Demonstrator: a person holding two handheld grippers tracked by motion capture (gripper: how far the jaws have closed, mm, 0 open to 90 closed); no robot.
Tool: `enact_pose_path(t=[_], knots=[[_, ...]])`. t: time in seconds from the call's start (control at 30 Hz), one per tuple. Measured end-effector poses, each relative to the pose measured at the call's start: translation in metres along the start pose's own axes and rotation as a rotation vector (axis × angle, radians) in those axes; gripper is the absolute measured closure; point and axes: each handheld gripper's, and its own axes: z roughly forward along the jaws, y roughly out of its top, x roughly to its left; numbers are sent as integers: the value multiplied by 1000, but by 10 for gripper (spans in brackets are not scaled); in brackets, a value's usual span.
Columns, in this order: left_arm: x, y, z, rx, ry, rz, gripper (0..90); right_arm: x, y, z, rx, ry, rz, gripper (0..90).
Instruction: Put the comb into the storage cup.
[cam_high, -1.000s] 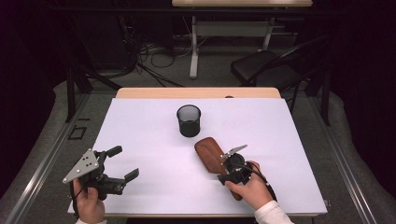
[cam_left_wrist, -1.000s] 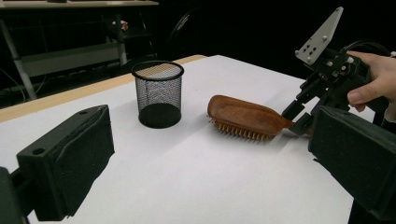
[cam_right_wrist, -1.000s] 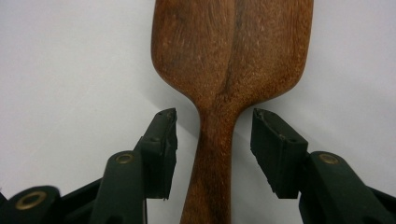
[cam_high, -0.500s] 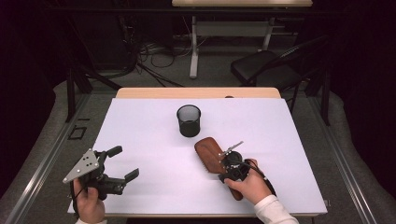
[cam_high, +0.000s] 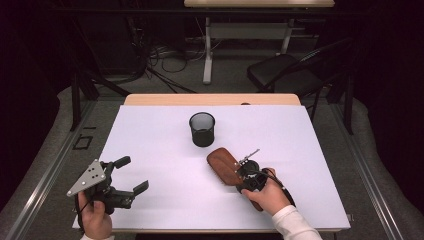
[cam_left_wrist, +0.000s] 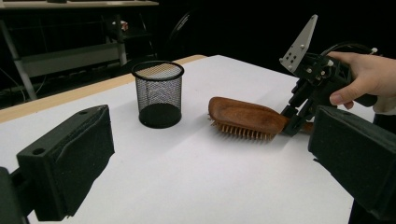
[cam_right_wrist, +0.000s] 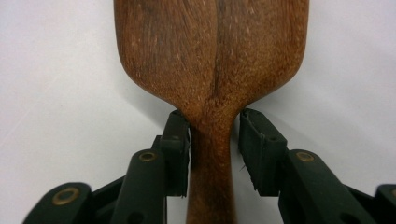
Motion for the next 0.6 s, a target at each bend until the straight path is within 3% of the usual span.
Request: enact_pose_path(t=[0.07, 0.1, 0.17, 0.27, 0.43, 0.47, 0.6], knots=[[0, 0, 0, 4, 0, 3, 4, -2, 1, 1, 6, -4, -22, 668], [0, 0, 0, 5, 1, 3, 4, -2, 0, 3, -5, -6, -16, 672], [0, 0, 0, 3, 1, 3, 4, -1, 1, 2, 29, -13, 8, 678], [0, 0, 0, 4, 4, 2, 4, -3, 2, 2, 24, -10, -41, 685], [0, 0, 0, 0, 3, 0, 4, -2, 5, 3, 41, -10, -53, 690], [0, 0, 0, 0, 3, 0, 4, -1, 5, 2, 53, -12, -29, 691], [0, 0, 0, 4, 4, 1, 4, -2, 5, 3, 44, -11, -75, 702]])
